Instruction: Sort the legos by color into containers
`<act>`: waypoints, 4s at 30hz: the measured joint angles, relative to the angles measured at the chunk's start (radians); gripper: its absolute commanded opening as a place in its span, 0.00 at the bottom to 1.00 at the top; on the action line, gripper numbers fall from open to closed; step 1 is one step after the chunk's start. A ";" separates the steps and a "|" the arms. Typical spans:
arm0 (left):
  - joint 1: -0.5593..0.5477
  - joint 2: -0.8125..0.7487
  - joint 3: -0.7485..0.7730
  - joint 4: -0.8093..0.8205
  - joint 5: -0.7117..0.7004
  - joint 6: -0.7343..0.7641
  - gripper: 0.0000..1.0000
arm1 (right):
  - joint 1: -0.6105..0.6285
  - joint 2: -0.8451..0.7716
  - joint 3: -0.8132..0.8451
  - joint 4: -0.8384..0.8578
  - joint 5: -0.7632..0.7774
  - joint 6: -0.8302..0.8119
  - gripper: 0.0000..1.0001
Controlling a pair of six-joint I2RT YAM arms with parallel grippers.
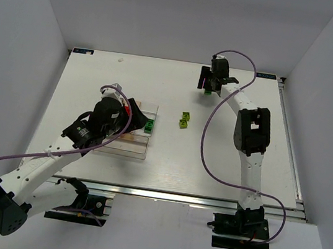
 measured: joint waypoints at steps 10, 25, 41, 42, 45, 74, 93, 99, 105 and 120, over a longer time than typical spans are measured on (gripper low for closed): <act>0.000 0.028 -0.005 -0.003 -0.003 -0.022 0.91 | -0.006 0.003 0.027 0.007 0.042 -0.030 0.70; 0.000 0.035 -0.005 -0.006 -0.006 -0.035 0.91 | -0.009 0.089 0.054 0.029 0.041 -0.077 0.46; 0.000 0.078 -0.020 0.178 0.112 -0.054 0.93 | -0.064 -0.228 -0.300 0.092 -0.426 -0.116 0.00; 0.000 0.084 -0.025 0.210 0.133 -0.058 0.93 | -0.083 -0.292 -0.349 0.098 -0.521 -0.126 0.00; 0.000 0.113 -0.027 0.296 0.194 -0.060 0.93 | -0.147 -0.475 -0.477 0.148 -0.819 -0.135 0.00; -0.119 0.141 -0.226 1.149 0.526 -0.020 0.98 | -0.033 -0.771 -0.500 -0.505 -1.617 -0.687 0.00; -0.187 0.249 -0.104 1.061 0.463 0.129 0.85 | 0.000 -0.771 -0.497 -0.602 -1.616 -0.717 0.00; -0.187 0.234 -0.106 1.058 0.445 0.134 0.81 | -0.001 -0.769 -0.456 -0.601 -1.616 -0.716 0.00; -0.187 0.221 -0.120 1.058 0.428 0.135 0.74 | -0.001 -0.769 -0.451 -0.595 -1.616 -0.702 0.00; -0.187 0.235 -0.122 1.095 0.431 0.131 0.62 | -0.001 -0.769 -0.454 -0.592 -1.616 -0.698 0.00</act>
